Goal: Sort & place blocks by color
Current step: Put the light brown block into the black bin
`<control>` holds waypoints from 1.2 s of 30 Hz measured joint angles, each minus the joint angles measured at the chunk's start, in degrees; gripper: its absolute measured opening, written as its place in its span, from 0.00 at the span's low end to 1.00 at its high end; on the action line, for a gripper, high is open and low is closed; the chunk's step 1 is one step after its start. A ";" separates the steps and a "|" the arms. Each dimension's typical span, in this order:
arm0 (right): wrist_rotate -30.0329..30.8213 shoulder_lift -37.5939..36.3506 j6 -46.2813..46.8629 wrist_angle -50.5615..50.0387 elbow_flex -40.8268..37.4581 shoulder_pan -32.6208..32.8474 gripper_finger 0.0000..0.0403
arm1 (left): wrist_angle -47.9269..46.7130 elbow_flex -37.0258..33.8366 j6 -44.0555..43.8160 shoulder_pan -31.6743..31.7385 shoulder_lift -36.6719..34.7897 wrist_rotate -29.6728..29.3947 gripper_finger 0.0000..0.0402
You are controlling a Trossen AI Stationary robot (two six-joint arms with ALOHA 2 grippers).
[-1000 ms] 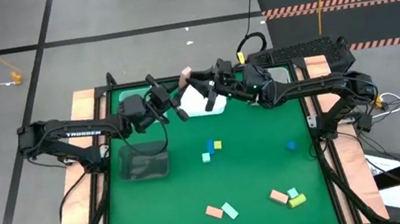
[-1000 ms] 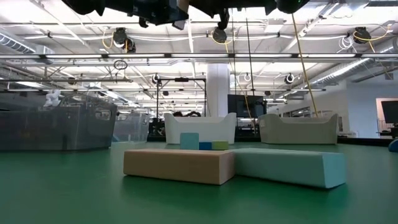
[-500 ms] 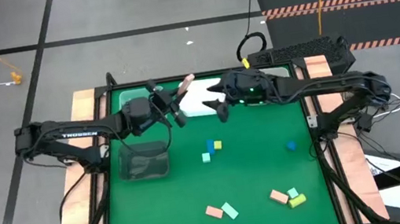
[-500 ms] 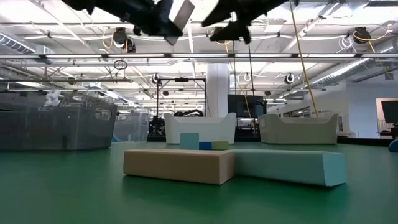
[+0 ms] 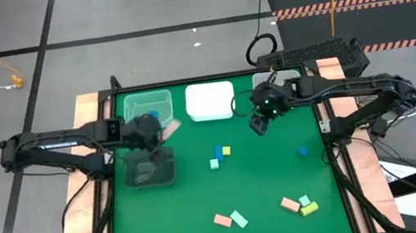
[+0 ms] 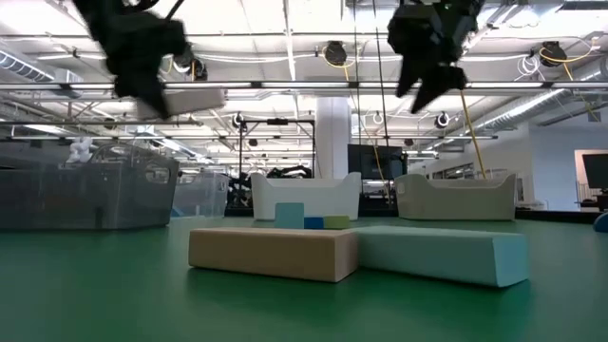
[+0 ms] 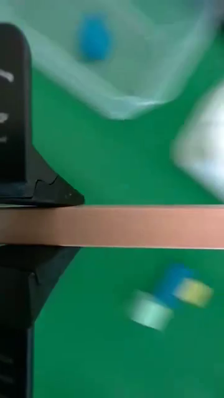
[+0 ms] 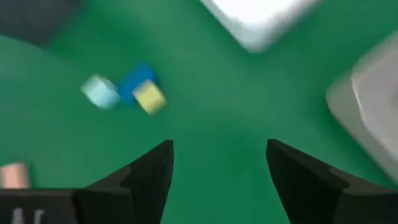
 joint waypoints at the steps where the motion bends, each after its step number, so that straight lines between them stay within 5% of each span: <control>1: -0.15 0.14 1.86 -2.33 -0.09 0.21 0.61 | -4.62 0.00 -1.70 -0.96 -0.10 0.04 0.15; 7: -5.45 -0.32 16.70 -7.81 -5.21 2.31 0.59 | -20.53 -0.02 -9.19 -5.69 -0.17 0.13 0.15; 11: -11.72 -0.36 23.76 -7.73 -10.68 4.38 0.58 | -20.84 -0.02 -9.75 -6.75 -0.15 0.01 0.15; 16: -12.18 -0.35 28.68 -8.25 -17.56 6.88 0.56 | -20.54 -0.40 -8.16 -6.84 0.41 -0.22 0.15; 27: -10.50 -0.35 29.53 -12.16 -21.77 8.66 0.56 | -13.61 -12.17 -10.54 -6.55 0.35 2.91 0.15; 36: -15.19 -0.39 26.06 -15.71 -21.77 8.96 0.56 | -9.17 -13.68 -16.53 -6.66 0.29 6.47 0.38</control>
